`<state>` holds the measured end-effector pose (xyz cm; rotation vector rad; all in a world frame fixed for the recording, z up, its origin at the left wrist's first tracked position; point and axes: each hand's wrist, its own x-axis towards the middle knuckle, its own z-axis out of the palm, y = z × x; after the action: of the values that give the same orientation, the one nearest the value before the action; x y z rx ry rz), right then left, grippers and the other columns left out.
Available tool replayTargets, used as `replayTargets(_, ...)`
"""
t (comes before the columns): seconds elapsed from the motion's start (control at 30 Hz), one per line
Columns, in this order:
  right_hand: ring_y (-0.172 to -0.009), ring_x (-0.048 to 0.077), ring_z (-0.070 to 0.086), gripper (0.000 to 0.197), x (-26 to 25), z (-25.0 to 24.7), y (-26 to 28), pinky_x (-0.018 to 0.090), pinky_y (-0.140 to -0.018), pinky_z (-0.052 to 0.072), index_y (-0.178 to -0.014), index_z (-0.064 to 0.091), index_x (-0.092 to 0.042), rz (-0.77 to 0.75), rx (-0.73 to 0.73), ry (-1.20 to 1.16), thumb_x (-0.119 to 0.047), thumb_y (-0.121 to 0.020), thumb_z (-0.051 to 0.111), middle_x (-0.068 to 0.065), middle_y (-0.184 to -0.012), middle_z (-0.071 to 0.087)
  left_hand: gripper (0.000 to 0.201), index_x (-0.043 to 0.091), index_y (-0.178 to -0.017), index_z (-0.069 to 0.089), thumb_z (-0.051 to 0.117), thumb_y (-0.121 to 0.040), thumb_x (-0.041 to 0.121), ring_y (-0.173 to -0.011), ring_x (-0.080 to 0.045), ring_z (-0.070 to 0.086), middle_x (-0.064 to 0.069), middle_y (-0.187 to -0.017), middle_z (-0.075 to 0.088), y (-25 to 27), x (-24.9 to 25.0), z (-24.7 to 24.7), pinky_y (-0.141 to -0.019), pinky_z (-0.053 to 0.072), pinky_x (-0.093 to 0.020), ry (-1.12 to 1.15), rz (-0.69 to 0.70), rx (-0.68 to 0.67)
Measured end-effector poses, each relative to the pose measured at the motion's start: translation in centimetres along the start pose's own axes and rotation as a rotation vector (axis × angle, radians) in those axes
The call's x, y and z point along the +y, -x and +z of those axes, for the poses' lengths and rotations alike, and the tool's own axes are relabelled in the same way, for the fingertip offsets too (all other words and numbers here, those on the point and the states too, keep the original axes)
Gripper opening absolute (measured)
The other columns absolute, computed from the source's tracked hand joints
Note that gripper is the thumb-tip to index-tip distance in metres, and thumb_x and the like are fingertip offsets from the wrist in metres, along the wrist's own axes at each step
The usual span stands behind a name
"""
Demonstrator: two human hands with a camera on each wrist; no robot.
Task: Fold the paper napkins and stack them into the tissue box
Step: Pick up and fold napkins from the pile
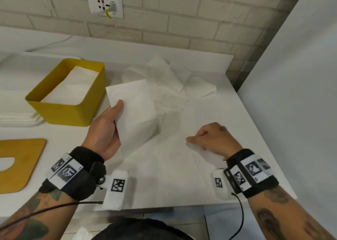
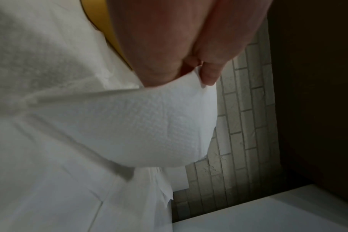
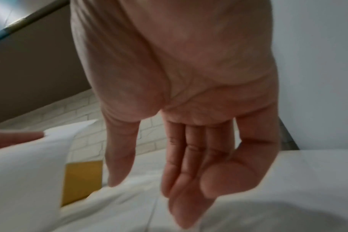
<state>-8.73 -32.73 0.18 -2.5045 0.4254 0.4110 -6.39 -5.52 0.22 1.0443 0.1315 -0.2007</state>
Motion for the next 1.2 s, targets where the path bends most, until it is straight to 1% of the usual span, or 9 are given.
replayTargets(0.1,-0.121,0.025,0.056,0.083,-1.7,2.0,0.2,0.039,-0.103,0.047,-0.132,0.05,-0.016,0.041,-0.105,0.329,-0.073,-0.074,0.07,0.005,-0.132,0.053,0.024,0.023,-0.119,0.067,0.047,-0.107,0.03,-0.107,-0.016,0.073,0.001,-0.118,0.076,0.2,-0.2,-0.1,-0.093,0.053,-0.039,0.009,-0.015,0.003)
replayTargets(0.23,-0.126,0.027,0.052,0.086,-2.8,3.0,-0.5,0.038,-0.103,0.046,-0.14,0.042,-0.013,0.029,-0.143,0.43,-0.063,-0.079,0.074,0.008,-0.14,0.047,0.024,0.022,-0.119,0.067,0.046,-0.107,0.029,-0.107,-0.015,0.074,0.002,-0.116,0.077,0.2,-0.2,-0.4,-0.089,0.056,-0.035,0.016,-0.03,0.011)
replayTargets(0.4,-0.105,0.022,0.063,0.055,-2.5,3.7,-0.9,0.036,-0.094,0.055,-0.113,0.061,-0.01,0.03,-0.151,0.184,-0.043,-0.075,0.084,0.003,-0.118,0.063,0.024,0.023,-0.115,0.067,0.045,-0.108,0.029,-0.1,-0.014,0.075,0.002,-0.111,0.078,0.6,0.0,-1.0,-0.088,0.054,-0.038,0.035,-0.036,0.014)
replayTargets(0.5,-0.088,0.013,0.057,0.028,-1.8,3.5,-0.3,0.023,-0.071,0.047,-0.094,0.057,-0.017,-0.027,-0.076,-0.016,-0.026,-0.082,0.081,-0.005,-0.098,0.057,0.025,0.023,-0.116,0.067,0.044,-0.108,0.028,-0.1,-0.015,0.076,0.001,-0.113,0.078,0.6,0.0,-1.5,-0.085,0.058,-0.036,0.05,-0.045,0.015)
replayTargets(0.63,-0.102,0.009,0.058,0.045,-1.2,2.3,0.5,0.018,-0.07,0.043,-0.114,0.055,-0.024,-0.072,-0.026,-0.309,-0.018,-0.08,0.084,-0.006,-0.11,0.056,0.025,0.022,-0.116,0.067,0.045,-0.108,0.028,-0.1,-0.017,0.076,-0.001,-0.113,0.078,0.6,-0.1,-2.0,-0.089,0.056,-0.041,0.068,-0.059,0.034)
replayTargets(0.8,-0.09,-0.002,0.067,0.051,-2.1,-1.4,2.3,0.015,-0.073,0.047,-0.121,0.059,-0.04,-0.211,0.023,-0.517,-0.012,-0.084,0.08,-0.001,-0.111,0.071,0.024,0.022,-0.119,0.066,0.046,-0.107,0.029,-0.103,-0.022,0.075,-0.003,-0.115,0.077,0.4,0.1,-2.1,-0.092,0.054,-0.044,0.074,-0.086,0.033)
replayTargets(0.9,-0.081,0.007,0.071,0.037,-4.4,-4.2,4.2,0.017,-0.065,0.054,-0.113,0.073,-0.028,-0.389,0.008,-0.763,-0.003,-0.086,0.073,0.007,-0.104,0.076,0.03,0.018,-0.13,0.063,0.047,-0.107,0.03,-0.109,-0.024,0.073,-0.005,-0.121,0.075,0.3,0.1,-1.8,-0.096,0.053,-0.045,0.076,-0.113,0.028)
replayTargets(1.03,-0.098,0.018,0.073,0.033,-7.9,-5.2,6.1,0.025,-0.082,0.06,-0.109,0.075,-0.02,-0.642,-0.064,-1.001,-0.011,-0.078,0.069,0.003,-0.11,0.076,0.041,0.013,-0.137,0.061,0.045,-0.107,0.037,-0.119,-0.028,0.068,-0.01,-0.128,0.072,0.2,0.0,-0.8,-0.106,0.049,-0.047,0.116,-0.167,-0.021)
replayTargets(1.2,-0.117,0.016,0.067,0.035,-9.7,-0.5,4.4,0.039,-0.106,0.049,-0.116,0.075,-0.029,-0.631,-0.005,-0.805,-0.006,-0.089,0.072,-0.007,-0.12,0.074,0.049,0.018,-0.142,0.058,0.033,-0.11,0.046,-0.128,-0.031,0.062,-0.01,-0.137,0.066,0.2,-0.2,0.2,-0.114,0.041,-0.05,0.144,-0.184,-0.121)
